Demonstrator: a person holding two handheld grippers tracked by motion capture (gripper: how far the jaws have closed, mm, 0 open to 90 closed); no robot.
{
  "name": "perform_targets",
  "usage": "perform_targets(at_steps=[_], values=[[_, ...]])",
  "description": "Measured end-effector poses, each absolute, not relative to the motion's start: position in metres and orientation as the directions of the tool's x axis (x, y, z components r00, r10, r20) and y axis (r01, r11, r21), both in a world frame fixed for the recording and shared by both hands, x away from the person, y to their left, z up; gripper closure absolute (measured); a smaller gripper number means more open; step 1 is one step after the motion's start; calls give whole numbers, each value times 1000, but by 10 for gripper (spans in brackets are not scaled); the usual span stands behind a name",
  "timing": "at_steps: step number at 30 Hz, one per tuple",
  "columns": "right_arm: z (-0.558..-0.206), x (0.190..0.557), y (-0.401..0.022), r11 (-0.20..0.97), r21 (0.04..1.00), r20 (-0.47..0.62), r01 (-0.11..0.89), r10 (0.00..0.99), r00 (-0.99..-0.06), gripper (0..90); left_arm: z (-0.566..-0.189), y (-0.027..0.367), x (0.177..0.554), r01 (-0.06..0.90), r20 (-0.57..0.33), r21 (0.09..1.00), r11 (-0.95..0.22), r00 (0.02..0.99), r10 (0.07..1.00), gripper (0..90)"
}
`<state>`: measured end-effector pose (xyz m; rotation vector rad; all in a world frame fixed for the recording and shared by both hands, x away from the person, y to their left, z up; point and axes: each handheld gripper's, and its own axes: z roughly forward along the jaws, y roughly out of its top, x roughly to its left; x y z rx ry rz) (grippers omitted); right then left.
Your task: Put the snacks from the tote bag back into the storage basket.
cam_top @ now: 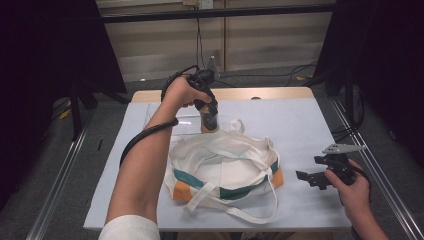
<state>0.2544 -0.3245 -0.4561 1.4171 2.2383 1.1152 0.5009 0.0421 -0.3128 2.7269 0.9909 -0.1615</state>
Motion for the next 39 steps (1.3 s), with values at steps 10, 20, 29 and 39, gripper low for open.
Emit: perform_targets(at_steps=[10,20,29,39], values=[[-456,254,-324,231,721,169,654,856,-489,21,-321,42,501,642,-179,172,-747,766,617,301],[-457,254,-324,234,722,166,651,855,-491,21,-326,42,500,647,-175,166,-744,762,623,300],[-457,254,-322,234,720,168,654,855,-491,21,-331,41,498,650,-170,161,-742,759,628,300],[-457,254,-323,237,720,165,653,855,-492,21,-337,41,499,652,-173,156,-742,758,630,300]])
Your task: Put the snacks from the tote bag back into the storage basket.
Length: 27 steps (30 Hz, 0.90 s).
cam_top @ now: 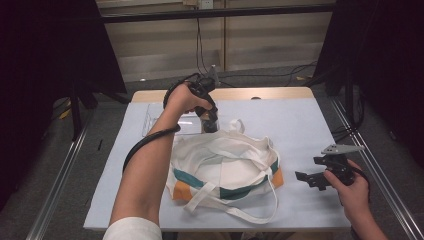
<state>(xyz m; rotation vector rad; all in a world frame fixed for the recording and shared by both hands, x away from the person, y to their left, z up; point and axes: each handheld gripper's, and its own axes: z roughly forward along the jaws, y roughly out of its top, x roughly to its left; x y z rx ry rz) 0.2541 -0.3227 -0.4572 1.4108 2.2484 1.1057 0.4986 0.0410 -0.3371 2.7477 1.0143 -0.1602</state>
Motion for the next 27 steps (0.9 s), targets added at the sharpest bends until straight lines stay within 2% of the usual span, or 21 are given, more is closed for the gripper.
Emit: perform_targets(at_steps=[27], values=[[-457,254,-322,240,720,161,651,855,-493,21,-348,41,497,651,-174,148,-745,758,628,300]])
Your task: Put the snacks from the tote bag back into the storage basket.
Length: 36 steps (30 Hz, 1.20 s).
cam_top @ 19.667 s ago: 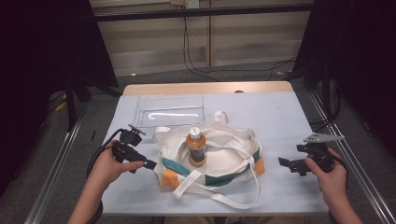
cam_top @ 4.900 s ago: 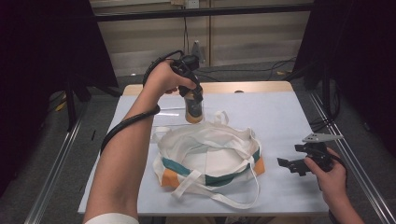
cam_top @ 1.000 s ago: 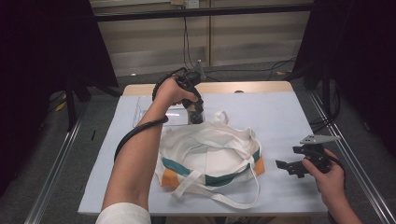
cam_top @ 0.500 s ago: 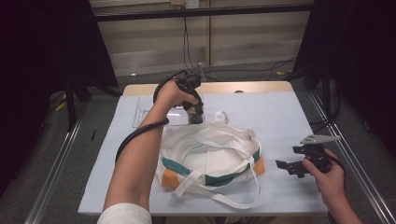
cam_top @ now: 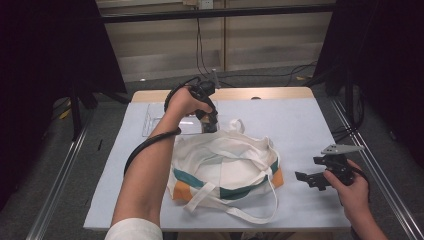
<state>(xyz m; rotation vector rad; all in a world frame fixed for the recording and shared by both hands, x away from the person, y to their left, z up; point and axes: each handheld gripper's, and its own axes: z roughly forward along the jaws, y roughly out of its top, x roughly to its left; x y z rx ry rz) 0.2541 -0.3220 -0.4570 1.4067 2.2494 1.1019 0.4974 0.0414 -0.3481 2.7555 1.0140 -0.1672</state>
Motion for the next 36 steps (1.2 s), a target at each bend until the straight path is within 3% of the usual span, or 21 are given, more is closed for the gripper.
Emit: perform_targets(at_steps=[36], values=[[-457,254,-321,247,718,161,651,850,-501,21,-357,40,497,655,-167,145,-741,755,634,299]])
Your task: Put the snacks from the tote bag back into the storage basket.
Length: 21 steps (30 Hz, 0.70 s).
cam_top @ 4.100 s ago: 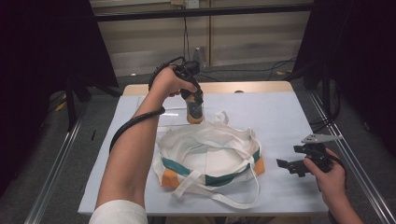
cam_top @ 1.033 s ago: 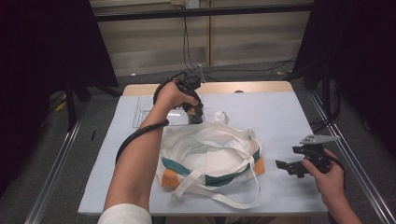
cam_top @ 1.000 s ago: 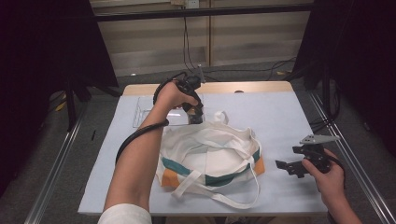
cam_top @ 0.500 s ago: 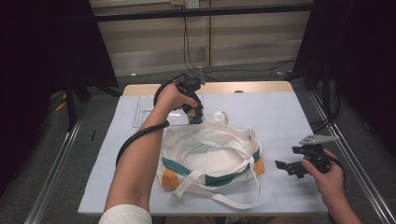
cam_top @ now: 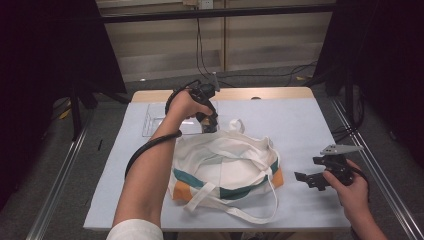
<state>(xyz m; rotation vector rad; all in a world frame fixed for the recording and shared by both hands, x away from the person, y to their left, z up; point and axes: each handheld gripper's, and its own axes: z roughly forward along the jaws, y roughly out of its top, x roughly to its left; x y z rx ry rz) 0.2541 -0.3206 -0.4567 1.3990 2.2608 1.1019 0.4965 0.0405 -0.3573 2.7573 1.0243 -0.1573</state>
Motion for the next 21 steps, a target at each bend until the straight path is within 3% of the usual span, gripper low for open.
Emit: perform_targets(at_steps=[21], values=[[-456,253,-319,254,715,157,652,849,-504,21,-360,45,494,661,-171,191,-725,750,639,289]])
